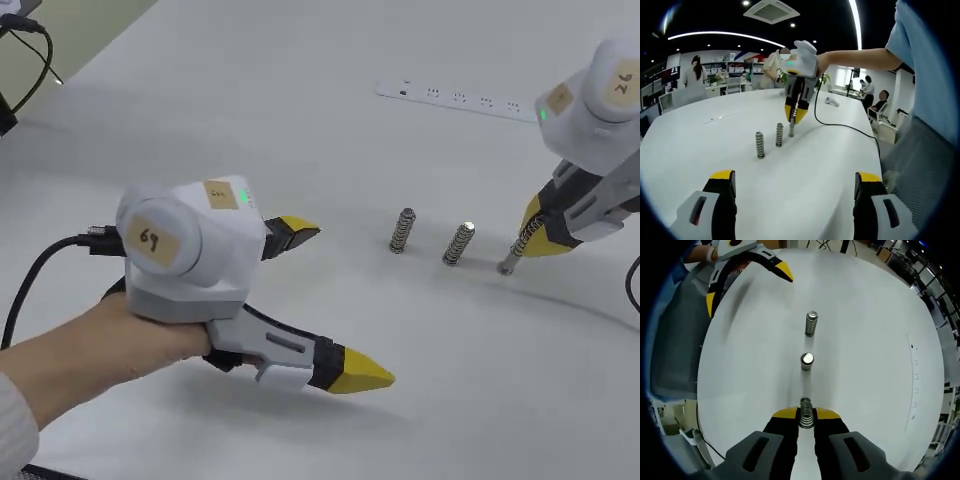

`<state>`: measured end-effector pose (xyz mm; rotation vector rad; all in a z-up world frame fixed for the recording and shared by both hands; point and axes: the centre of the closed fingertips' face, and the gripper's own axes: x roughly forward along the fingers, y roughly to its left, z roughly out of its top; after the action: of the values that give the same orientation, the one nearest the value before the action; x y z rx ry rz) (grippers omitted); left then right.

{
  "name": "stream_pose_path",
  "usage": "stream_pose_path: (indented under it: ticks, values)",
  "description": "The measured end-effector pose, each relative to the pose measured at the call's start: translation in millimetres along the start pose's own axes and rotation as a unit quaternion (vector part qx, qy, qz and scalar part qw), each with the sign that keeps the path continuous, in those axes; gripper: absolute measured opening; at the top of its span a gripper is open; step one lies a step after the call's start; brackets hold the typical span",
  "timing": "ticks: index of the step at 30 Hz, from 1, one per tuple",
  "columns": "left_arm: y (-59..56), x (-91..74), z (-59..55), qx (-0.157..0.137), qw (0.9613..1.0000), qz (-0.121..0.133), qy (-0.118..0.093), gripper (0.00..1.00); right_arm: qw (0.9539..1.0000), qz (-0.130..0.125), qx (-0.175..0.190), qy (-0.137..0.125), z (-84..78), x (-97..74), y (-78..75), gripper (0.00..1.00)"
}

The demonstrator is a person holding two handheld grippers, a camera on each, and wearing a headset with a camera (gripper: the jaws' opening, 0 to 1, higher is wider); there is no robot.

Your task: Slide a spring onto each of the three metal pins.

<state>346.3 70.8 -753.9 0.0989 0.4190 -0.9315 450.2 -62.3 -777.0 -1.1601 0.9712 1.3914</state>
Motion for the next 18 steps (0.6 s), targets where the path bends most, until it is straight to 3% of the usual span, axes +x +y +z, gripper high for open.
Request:
stream_pose_path:
  ticks: [18]
  values:
    - [2.1, -1.5, -1.7, -0.004, 1.0, 0.003, 0.002, 0.95, 0.9999, 0.009, 0.002, 0.012, -5.2, 15.3, 0.5, 0.08]
